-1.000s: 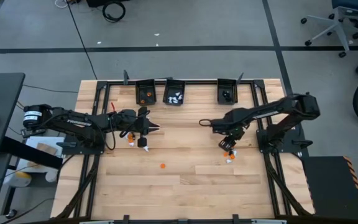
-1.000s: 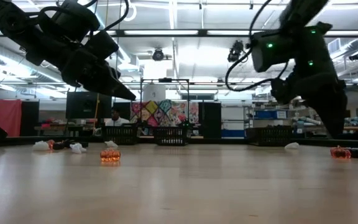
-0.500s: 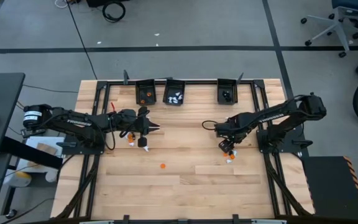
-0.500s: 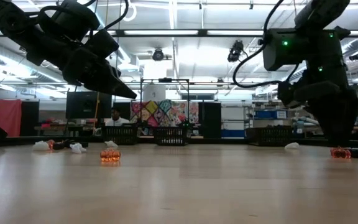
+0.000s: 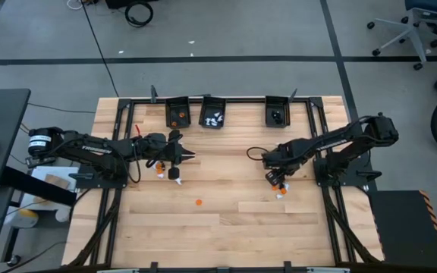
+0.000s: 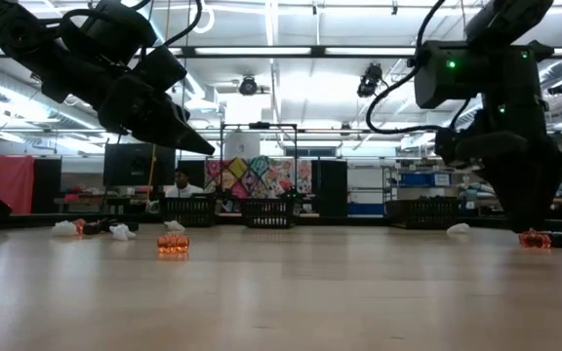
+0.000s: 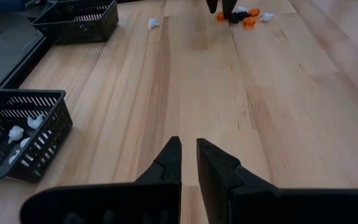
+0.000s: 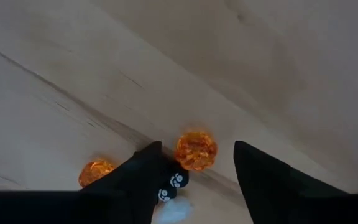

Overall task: Sort Halloween decoration
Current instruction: Put the orange pumpkin toy into the left black bin

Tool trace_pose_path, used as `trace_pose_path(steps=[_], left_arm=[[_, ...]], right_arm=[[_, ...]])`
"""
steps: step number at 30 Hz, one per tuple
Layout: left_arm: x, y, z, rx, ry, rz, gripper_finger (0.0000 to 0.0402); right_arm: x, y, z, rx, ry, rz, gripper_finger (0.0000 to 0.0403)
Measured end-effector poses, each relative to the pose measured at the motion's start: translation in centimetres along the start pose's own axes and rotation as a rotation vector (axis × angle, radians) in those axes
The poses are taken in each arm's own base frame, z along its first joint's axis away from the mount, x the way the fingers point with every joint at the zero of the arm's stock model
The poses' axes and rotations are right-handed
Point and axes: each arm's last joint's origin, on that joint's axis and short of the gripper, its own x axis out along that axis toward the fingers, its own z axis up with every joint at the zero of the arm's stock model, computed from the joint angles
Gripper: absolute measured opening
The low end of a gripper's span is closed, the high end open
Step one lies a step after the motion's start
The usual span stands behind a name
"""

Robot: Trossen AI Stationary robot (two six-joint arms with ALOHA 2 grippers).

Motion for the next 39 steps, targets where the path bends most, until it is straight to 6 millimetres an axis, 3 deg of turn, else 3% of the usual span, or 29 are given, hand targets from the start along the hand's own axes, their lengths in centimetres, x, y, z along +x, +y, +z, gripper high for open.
trace_pose_path(steps=[5, 13, 26, 39], left_arm=[[0.0, 0.0, 0.0, 0.000, 0.000, 0.000, 0.0027], [0.0, 0.0, 0.0, 0.000, 0.000, 0.000, 0.0027], [0.0, 0.0, 0.0, 0.000, 0.000, 0.000, 0.0027], [0.0, 0.0, 0.0, 0.000, 0.000, 0.000, 0.0027]], right_arm=[[1.1, -0.5, -0.3, 0.063, 0.019, 0.024, 0.0192], [1.1, -0.5, -0.3, 0.059, 0.009, 0.025, 0.0175], [1.1, -0.2, -0.2, -0.013, 0.004, 0.054, 0.0104], [-1.5, 2.6, 1.6, -0.219, -0.152, 0.191, 0.0109]])
